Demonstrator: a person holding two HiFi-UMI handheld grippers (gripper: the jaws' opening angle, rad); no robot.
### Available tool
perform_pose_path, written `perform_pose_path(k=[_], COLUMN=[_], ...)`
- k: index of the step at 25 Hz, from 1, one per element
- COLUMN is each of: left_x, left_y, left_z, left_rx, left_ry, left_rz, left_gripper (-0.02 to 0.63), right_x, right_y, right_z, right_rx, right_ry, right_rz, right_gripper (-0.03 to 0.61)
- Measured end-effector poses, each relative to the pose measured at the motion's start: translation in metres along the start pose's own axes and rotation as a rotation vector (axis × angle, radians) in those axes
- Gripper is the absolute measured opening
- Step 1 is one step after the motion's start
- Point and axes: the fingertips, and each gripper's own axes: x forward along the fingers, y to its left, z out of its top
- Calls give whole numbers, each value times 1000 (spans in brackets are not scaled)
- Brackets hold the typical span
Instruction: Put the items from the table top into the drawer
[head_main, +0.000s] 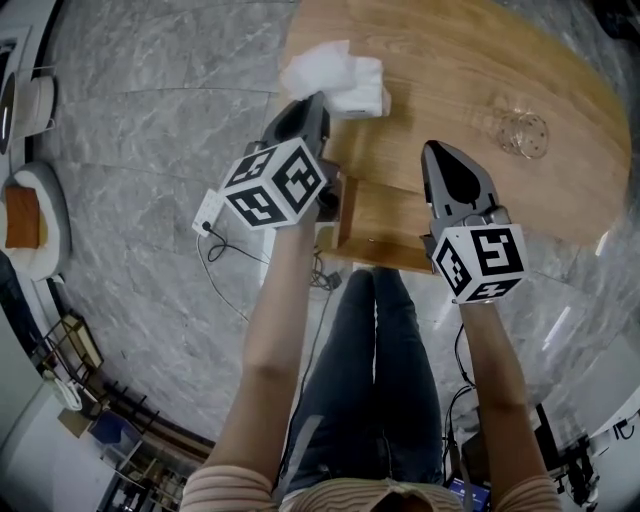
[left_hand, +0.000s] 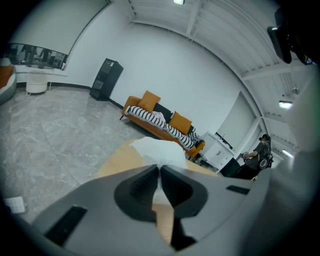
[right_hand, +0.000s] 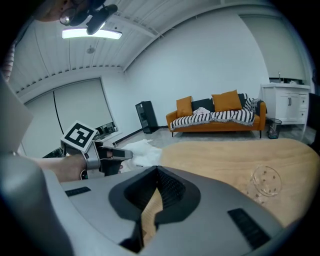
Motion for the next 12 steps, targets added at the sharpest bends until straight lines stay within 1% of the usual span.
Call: perform_pose_path(k=[7, 12], left_x=[-41, -71], left_y=[-31, -51], left_z=[12, 12], left_rx=[-21, 11], left_ry=[-44, -51], left_rz=[-70, -99], left_gripper=[27, 26], right_x=[-32, -55], right_y=[11, 23], right_z=[8, 12], right_rx=[-8, -15], right_ry=[-31, -44], right_rz=[-34, -52], right_gripper=[8, 8])
